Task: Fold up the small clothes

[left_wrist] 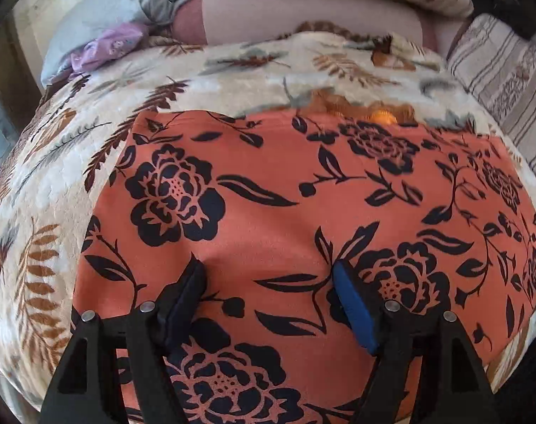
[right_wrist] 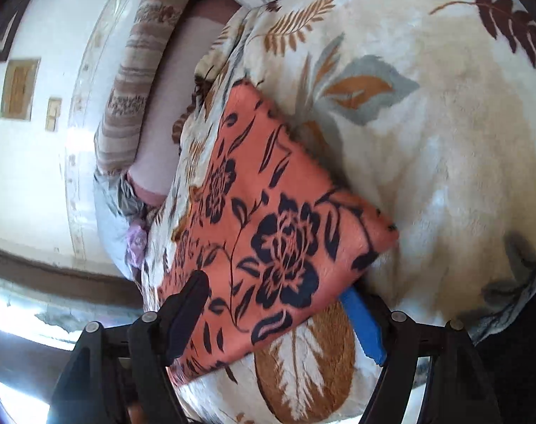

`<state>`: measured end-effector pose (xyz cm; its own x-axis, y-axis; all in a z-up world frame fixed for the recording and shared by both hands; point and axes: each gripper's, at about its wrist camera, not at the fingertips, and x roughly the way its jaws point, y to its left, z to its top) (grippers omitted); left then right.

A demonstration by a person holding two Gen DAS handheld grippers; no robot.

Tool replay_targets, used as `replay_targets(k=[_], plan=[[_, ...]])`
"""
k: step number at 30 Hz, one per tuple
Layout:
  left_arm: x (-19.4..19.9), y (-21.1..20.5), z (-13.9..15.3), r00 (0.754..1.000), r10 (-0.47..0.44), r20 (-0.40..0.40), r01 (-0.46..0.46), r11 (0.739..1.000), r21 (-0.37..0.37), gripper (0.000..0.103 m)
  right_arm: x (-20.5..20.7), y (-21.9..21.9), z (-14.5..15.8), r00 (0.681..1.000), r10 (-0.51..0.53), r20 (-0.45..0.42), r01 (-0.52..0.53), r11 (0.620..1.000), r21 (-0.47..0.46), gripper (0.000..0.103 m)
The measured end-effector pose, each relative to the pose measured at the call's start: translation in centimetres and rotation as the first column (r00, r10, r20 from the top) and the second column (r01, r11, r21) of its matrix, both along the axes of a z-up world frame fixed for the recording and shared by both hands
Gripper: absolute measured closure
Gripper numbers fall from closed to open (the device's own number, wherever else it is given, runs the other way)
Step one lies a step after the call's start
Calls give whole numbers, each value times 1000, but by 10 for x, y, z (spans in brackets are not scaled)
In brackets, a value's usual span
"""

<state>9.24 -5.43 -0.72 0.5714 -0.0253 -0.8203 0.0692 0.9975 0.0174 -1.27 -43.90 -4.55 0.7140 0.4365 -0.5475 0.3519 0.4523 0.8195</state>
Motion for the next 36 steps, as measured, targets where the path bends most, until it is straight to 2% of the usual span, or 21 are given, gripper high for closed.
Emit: replay_targets(k=[3,7,9,11,13,17,32,34,36], plan=[[-7,1,18,1000,5,-1,-5,1000,-31,28,10,-10,5,999,-37,-1,37,999,-16,23],[-11,-1,42,996,12,86,-7,998,-56,28,18,-7,10,999,-31,9,32,997,-75,23],[-1,-7,27,999,12,31,-11,999,-36,27,20,-5,10,1000,-26,3,27,995,-91,24],[9,-10,-1,997,25,-70,-25,1000,3,27,21,-4,11,1000,-19,3,20,994,-110,24],[4,-9,-1,999,45,-14,-45,999,-3,25,21,-4,13,1000,-9,-1,9,993,-121,23],[4,-9,-1,998,46,-32,-46,999,-3,25,20,-2,8,1000,-1,1,1,991,-133,24],[2,-8,1,999,34,-12,-34,999,-8,23,22,6,9,1000,21,-10,-23,982,-186,24],[-2,-7,9,1000,27,6,-27,999,-46,23,25,7,10,999,31,-20,-35,978,-204,24],[-9,-8,17,998,9,66,-2,995,-101,23,26,9,10,999,41,-27,-46,974,-222,24]])
